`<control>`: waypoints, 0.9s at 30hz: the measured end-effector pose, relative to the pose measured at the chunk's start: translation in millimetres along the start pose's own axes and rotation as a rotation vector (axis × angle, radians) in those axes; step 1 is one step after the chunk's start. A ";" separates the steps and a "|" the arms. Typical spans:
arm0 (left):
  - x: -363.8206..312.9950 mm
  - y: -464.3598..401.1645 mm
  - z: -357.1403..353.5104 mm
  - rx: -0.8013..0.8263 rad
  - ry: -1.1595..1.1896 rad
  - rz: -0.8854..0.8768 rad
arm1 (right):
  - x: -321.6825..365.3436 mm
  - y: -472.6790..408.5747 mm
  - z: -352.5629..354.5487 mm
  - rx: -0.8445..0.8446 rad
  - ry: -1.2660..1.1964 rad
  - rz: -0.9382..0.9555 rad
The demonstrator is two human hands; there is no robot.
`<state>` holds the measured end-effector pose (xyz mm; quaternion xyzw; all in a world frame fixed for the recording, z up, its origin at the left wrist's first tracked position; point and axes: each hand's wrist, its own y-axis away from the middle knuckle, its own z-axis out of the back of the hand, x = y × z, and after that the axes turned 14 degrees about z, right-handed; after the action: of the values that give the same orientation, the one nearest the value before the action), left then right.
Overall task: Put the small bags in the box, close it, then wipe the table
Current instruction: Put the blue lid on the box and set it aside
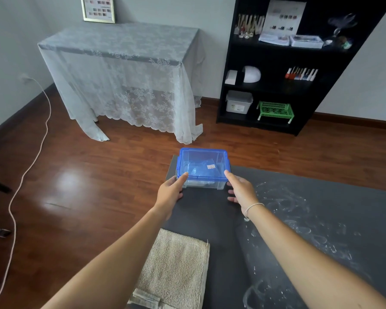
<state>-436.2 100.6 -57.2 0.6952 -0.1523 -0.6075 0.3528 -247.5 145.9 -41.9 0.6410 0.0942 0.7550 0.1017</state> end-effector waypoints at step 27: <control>6.1 11.4 -17.0 -0.279 -0.015 -0.266 | 2.1 19.6 -2.0 -0.135 -0.036 0.260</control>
<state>-416.3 93.9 -53.8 0.6489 0.0239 -0.6692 0.3613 -250.4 127.7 -34.9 0.6531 -0.0424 0.7546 0.0477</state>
